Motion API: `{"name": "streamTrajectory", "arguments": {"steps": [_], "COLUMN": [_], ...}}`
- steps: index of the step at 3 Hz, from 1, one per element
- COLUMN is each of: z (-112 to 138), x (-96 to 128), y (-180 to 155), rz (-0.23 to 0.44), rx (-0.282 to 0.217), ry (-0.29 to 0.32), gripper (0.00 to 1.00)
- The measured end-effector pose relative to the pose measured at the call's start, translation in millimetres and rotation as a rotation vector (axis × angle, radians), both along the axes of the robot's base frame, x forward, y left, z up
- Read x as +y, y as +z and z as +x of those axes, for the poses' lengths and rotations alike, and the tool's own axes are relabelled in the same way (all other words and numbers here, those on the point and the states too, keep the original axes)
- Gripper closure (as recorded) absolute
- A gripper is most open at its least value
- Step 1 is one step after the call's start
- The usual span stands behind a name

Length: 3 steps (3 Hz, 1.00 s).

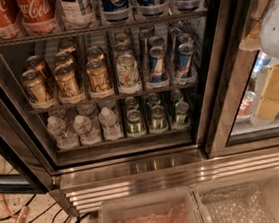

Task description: Pick 7up can from middle shelf of fridge

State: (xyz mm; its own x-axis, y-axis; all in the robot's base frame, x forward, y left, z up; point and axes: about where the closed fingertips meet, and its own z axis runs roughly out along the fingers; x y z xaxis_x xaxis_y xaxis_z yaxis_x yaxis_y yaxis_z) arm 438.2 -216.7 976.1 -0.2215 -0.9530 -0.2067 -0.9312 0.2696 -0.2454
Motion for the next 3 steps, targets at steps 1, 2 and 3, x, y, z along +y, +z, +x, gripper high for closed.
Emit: {"name": "streamTrajectory", "arguments": {"steps": [1, 2, 3], "z": [0.0, -3.8, -3.7], "x": [0.0, 19.7, 19.7], "y": [0.0, -13.5, -13.6], "rz": [0.0, -0.021, -0.021], "rx": [0.0, 0.078, 0.078], "ry": [0.0, 0.075, 0.075], "gripper": [0.0, 0.0, 0.0]}}
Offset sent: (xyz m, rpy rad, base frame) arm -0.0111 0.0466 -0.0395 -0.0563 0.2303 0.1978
